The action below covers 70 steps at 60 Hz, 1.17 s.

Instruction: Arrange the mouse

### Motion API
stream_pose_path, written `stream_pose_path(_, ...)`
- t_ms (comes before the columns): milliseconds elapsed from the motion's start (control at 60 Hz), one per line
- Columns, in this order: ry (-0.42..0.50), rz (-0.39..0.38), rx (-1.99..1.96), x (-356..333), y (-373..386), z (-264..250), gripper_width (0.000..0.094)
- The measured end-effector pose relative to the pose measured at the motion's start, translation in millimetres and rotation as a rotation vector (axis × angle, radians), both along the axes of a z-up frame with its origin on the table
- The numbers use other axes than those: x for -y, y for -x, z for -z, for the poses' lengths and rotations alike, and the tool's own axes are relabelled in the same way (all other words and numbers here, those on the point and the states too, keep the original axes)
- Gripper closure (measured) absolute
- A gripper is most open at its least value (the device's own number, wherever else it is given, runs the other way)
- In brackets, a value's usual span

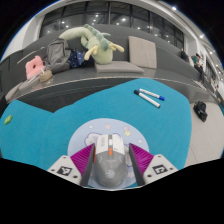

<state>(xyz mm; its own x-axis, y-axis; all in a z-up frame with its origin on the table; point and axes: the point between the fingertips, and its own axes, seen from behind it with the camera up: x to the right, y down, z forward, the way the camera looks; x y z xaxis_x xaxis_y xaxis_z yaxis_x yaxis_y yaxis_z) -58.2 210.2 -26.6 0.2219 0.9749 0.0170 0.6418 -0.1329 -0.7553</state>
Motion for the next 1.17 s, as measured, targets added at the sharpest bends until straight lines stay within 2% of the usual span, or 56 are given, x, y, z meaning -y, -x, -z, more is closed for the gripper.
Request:
stream_pose_path(17, -0.005, 0.011, 0.004, -3, -2, 0, 0.0198)
stream_pose_path(83, 0.010, 0.027, 0.013, -5, -9, -8, 0.0079)
stream_pose_path(150, 0.031, 0.019, -0.014, 5, -16, -30, 0.0069)
stream_pose_path(267, -0.020, 0.016, -0.063, 29, -57, -88, 0.0071)
stream_pose_path(467, -0.004, -0.083, -0.084, 132, -145, -153, 0.0083)
stream_pose_path(600, 0.038, -0.118, -0.057, 185, -186, -164, 0.0083)
stream_pose_path(683, 0.025, -0.115, -0.047, 200, -202, -163, 0.0079)
stream_pose_path(1033, 0.020, -0.090, -0.029, 206, -220, -148, 0.0078)
stream_pose_path(1167, -0.008, -0.081, -0.014, 198, -227, -143, 0.0075)
